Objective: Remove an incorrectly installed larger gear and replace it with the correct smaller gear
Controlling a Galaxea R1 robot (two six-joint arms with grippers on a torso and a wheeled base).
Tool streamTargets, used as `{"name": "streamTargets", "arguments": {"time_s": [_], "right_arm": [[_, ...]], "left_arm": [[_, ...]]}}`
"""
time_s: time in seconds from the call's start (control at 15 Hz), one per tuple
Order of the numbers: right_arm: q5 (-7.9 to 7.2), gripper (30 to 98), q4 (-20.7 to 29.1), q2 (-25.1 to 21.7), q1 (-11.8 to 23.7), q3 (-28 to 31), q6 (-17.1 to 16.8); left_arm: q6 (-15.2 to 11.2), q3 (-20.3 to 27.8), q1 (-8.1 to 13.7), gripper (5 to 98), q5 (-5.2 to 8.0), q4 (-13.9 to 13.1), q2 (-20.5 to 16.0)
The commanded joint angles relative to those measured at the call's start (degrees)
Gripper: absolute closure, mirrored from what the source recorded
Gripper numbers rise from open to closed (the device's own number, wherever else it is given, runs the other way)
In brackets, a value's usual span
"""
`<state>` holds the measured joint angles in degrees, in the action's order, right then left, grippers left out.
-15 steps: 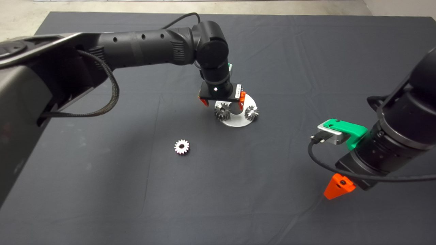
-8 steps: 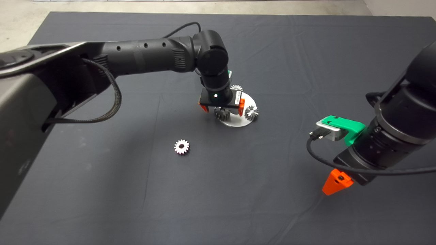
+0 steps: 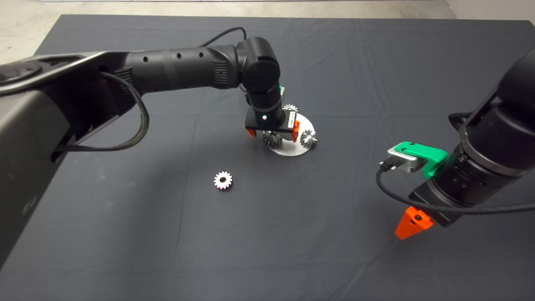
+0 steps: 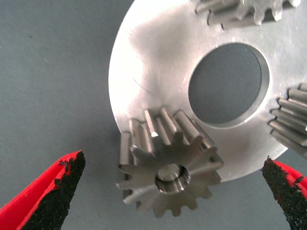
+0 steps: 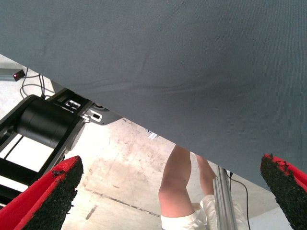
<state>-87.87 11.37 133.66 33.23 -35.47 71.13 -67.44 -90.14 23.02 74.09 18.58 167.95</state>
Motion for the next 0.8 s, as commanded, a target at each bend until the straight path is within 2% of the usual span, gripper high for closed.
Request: {"name": "streamTargets", "arguments": {"time_s": [0.0, 0.27, 0.73], "right_arm": [[-6.0, 30.8, 0.8, -0.1, 1.6, 0.2, -0.3], [-6.0, 30.8, 0.8, -0.1, 1.6, 0.2, -0.3], [-6.0, 30.8, 0.6, -0.1, 1.6, 0.2, -0.3]], "left_arm": [[0.1, 0.2, 0.4, 8.6, 1.5, 1.1, 0.2], [0.1, 0.5, 0.0, 8.6, 3.48, 2.7, 0.5], [0.1, 0.8, -0.5, 8.6, 3.6, 3.8, 0.7]]}}
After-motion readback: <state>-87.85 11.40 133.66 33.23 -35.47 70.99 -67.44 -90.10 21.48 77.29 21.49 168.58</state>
